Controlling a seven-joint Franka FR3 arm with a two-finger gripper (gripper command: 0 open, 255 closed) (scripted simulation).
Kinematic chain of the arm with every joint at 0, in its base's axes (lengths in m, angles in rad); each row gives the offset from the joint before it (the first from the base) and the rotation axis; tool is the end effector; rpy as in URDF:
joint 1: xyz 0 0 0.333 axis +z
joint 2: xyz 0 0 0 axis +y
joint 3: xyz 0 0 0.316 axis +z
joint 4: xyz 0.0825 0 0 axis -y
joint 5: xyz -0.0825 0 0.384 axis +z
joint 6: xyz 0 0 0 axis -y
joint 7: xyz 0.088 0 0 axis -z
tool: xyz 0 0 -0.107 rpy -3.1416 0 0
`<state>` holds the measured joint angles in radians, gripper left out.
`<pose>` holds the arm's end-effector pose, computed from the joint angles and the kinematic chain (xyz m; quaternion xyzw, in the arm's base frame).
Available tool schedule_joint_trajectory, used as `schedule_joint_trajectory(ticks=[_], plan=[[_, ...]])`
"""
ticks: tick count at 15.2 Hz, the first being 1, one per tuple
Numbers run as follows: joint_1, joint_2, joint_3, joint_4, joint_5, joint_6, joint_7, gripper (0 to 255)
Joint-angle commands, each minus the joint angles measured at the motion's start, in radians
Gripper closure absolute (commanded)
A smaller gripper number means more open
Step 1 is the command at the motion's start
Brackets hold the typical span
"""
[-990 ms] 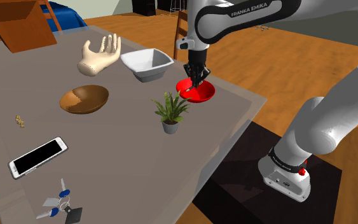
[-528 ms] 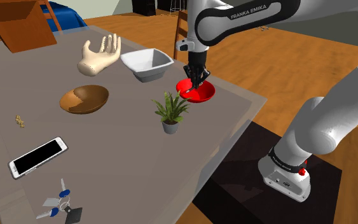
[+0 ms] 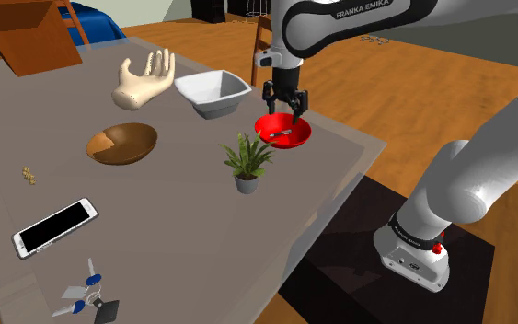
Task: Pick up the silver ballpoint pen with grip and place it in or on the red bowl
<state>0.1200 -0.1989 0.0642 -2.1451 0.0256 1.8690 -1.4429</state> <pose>0.4767 0.0921 0.4814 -0.6901 -0.7227 0.0279 0.0275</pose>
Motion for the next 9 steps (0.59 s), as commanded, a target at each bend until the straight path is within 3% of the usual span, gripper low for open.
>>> schedule_joint_trajectory(ticks=[1, 9], plan=[[0.000, -0.006, 0.000, 0.051, 0.000, -0.058, 0.002, 0], [0.000, -0.007, 0.000, 0.077, 0.000, -0.084, 0.002, 0]])
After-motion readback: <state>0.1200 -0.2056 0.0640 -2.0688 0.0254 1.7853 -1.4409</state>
